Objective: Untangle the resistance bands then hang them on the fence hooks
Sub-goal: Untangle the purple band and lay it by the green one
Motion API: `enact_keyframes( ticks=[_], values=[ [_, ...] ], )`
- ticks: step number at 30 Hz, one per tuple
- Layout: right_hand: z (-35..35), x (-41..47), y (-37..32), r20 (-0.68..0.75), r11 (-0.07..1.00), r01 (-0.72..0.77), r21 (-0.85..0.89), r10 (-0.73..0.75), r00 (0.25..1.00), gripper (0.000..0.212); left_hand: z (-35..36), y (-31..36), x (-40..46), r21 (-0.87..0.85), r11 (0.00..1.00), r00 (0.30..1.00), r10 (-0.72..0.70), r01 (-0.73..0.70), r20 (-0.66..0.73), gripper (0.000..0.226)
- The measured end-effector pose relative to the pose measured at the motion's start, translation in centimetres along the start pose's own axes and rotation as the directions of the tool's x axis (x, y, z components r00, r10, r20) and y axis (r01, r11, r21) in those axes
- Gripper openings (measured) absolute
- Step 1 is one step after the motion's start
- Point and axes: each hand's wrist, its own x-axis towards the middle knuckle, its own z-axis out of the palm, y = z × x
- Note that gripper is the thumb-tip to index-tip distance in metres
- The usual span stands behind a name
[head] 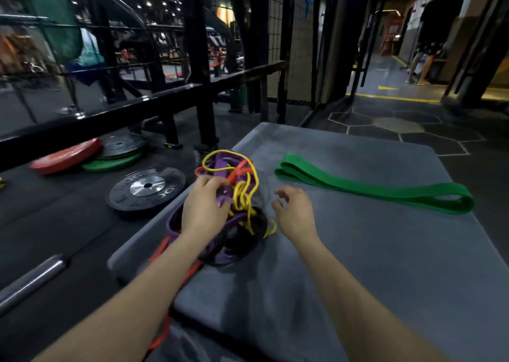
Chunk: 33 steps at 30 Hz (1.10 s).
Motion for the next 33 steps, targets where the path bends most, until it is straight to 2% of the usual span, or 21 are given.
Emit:
enact_keyframes(
  ticks=[2,4,7,10,12,14,18,21,23,26,28,30,31,33],
  values=[
    [1.5,-1.9,-0.5,0.001,0.999,-0.002,0.053,0.002,1.000,0.027,-0.6,-1.1,-1.8,-0.008,0.991,0.991,-0.133,0.133,-0.034,0.038],
    [2.8,-3.4,-0.5,0.031,0.997,0.020,0.077,-0.022,0.999,0.021,-0.5,-2.5,-3.6,-0.025,0.978,0.978,-0.208,0.208,-0.030,0.042],
    [3.7,-3.5,-0.5,0.078,0.995,0.094,-0.015,-0.092,0.993,0.016,0.0,-3.6,-5.6,-0.086,0.966,0.969,-0.246,0.242,-0.029,0.047],
    [4.3,-3.4,-1.7,0.049,0.991,0.129,0.039,-0.131,0.990,0.027,-0.3,-4.4,-5.7,-0.132,0.964,0.966,-0.244,0.233,-0.081,0.055],
    [5.1,-3.7,-2.5,0.086,0.982,0.185,0.026,-0.186,0.979,0.031,-0.6,-5.4,-5.1,-0.141,0.942,0.945,-0.318,0.304,-0.082,0.052],
    [5.8,-3.8,-2.9,0.136,0.971,0.241,0.007,-0.240,0.961,0.033,-0.8,-6.5,-4.9,-0.126,0.924,0.930,-0.366,0.362,-0.014,0.044],
    [6.7,-3.6,-3.6,0.200,0.941,0.339,0.006,-0.333,0.921,0.039,-0.5,-7.2,-5.4,-0.170,0.916,0.931,-0.364,0.364,0.035,0.033],
    [7.4,-3.9,-3.7,0.225,0.945,0.327,0.005,-0.320,0.920,0.039,-0.4,-7.3,-4.9,-0.219,0.906,0.930,-0.368,0.362,0.015,0.026],
    [7.5,-3.7,-3.6,0.214,0.953,0.302,-0.029,-0.290,0.933,0.037,-0.7,-7.1,-4.4,-0.300,0.878,0.908,-0.411,0.372,-0.077,0.022],
    [6.7,-2.8,-3.2,0.095,0.984,0.178,-0.007,-0.176,0.980,0.037,-1.4,-5.9,-4.3,-0.444,0.817,0.866,-0.475,0.368,-0.158,0.017],
    [6.1,-2.6,-2.9,0.073,0.985,0.162,0.049,-0.166,0.983,0.028,-1.5,-5.4,-4.5,-0.364,0.882,0.881,-0.402,0.300,-0.247,0.026],
    [5.5,-2.7,-2.5,0.082,0.974,0.222,0.054,-0.226,0.971,0.022,-1.4,-5.1,-4.9,-0.183,0.969,0.934,-0.216,0.168,-0.284,0.039],
    [5.2,-2.6,-2.2,0.073,0.972,0.229,0.047,-0.232,0.970,0.022,-1.3,-5.0,-5.2,-0.098,0.993,0.966,-0.087,0.064,-0.243,0.041],
    [4.5,-2.4,-0.9,0.028,0.990,0.141,0.000,-0.141,0.990,0.027,-1.2,-4.9,-5.6,-0.008,0.991,0.991,0.132,-0.132,-0.002,0.050]
  ],
)
